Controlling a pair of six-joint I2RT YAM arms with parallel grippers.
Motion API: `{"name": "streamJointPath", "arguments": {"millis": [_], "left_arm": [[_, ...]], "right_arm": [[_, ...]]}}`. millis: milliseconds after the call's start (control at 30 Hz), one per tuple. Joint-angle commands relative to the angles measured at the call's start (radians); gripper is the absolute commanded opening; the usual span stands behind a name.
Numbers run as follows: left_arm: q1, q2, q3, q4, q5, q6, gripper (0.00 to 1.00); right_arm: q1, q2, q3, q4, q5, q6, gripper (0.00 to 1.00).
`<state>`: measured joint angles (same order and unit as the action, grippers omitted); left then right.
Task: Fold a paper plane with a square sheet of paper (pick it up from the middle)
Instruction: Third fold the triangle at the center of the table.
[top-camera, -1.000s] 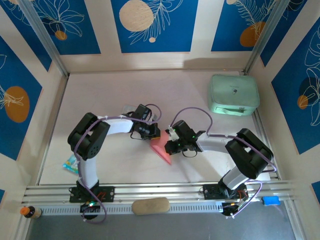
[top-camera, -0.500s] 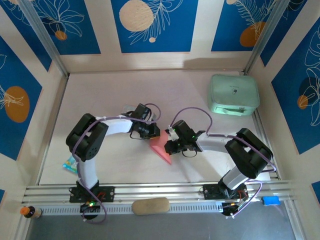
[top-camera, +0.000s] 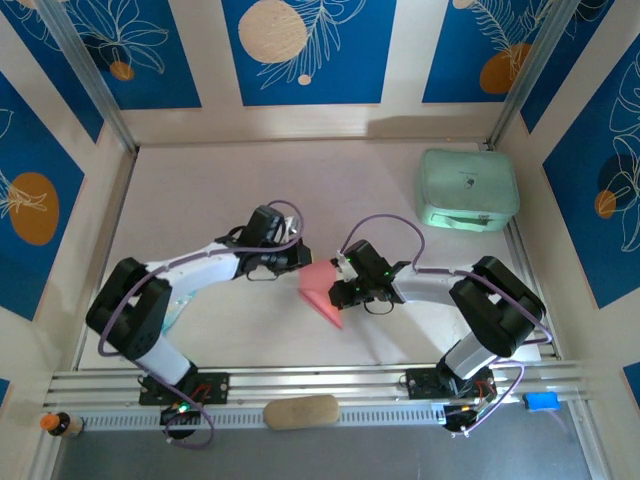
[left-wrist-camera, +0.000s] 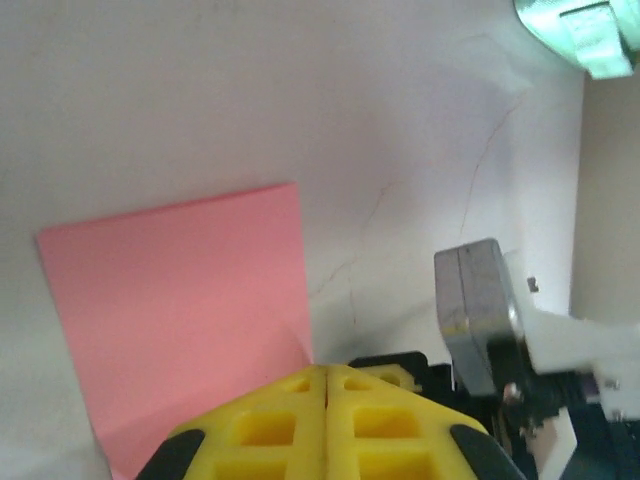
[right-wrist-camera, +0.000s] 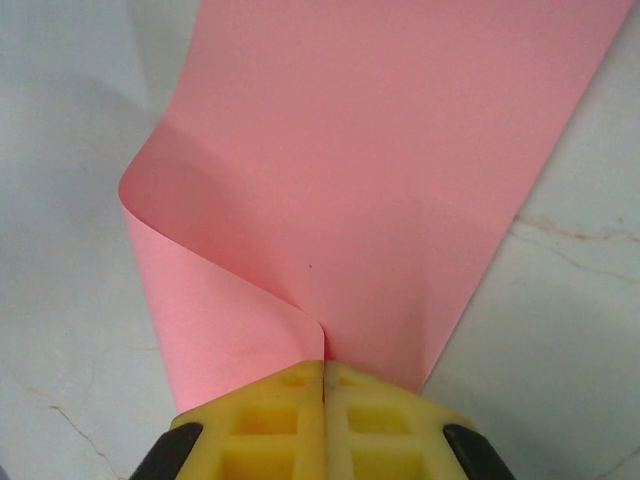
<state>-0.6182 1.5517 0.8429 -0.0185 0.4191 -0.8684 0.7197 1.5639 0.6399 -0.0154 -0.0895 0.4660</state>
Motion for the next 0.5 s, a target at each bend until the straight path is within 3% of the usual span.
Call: {"name": "streamJointPath", "arguments": {"millis": [0, 267, 467], "left_arm": [[-0.039, -0.047, -0.107, 0.167, 0.021, -0.155, 0.00], [-0.165, -0.053, -0.227, 0.300, -0.073, -0.290, 0.00], [-0.187, 0.030, -0.249, 0.420, -0.049, -0.335, 0.00]], "right_arm": [[0.003, 0.022, 0.009, -0.016, -0.010, 0.017, 0.02], [0.003, 0.024, 0.007, -0.011, -0.011, 0.020, 0.02], [0.003, 0.020, 0.006, -0.012, -0.010, 0.022, 0.02]]}}
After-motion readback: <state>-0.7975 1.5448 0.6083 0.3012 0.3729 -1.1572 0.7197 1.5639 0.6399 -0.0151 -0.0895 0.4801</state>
